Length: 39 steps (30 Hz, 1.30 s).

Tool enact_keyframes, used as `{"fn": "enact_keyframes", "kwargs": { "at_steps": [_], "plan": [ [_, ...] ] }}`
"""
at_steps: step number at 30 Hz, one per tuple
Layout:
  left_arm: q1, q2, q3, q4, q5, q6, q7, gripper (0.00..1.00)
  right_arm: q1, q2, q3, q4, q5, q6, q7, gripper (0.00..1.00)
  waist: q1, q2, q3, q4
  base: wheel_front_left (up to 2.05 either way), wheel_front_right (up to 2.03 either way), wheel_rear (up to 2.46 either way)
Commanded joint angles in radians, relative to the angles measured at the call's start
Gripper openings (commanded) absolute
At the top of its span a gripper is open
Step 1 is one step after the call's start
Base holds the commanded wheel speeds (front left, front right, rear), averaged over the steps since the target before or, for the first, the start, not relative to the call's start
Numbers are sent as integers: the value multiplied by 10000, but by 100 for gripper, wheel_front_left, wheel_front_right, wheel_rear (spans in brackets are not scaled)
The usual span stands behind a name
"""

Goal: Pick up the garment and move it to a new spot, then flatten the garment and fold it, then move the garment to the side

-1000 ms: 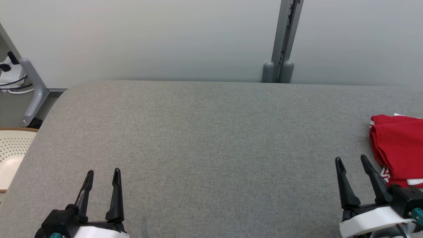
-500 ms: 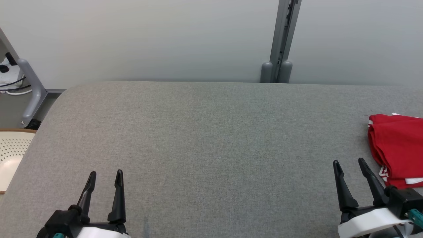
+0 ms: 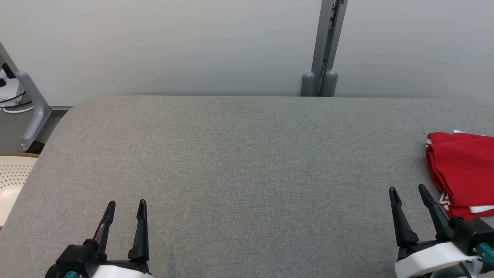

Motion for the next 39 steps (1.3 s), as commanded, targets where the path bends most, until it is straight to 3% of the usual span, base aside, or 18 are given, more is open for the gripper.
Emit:
{"fn": "enact_keyframes", "kwargs": {
  "at_steps": [1, 7, 8, 12, 39],
  "plan": [
    [-110, 22, 12, 16, 73, -54, -11, 100, -87, -45, -38, 17, -26, 5, -21, 100, 0, -1, -4, -10, 0, 0, 0],
    [-157, 15, -17, 114, 25, -118, -11, 100, -110, -2, -7, 22, -57, 3, -21, 100, 0, -1, -5, -55, 0, 0, 0],
    [-53, -8, -22, 113, 13, -93, 1, 0, -5, 20, 13, 0, -21, 0, 0, 0, 0, -1, -6, -57, 0, 0, 0],
    [105, -86, -20, 445, -126, -93, 50, 0, 189, 128, 46, 264, 89, 0, 58, 0, 0, -1, -6, -65, 0, 0, 0],
    [-547, -55, 375, 551, -4692, -277, 1296, 0, -148, 327, -578, 155, 4583, 1, 1303, 0, 0, -1, 35, -181, 0, 0, 0]
  ]
}}
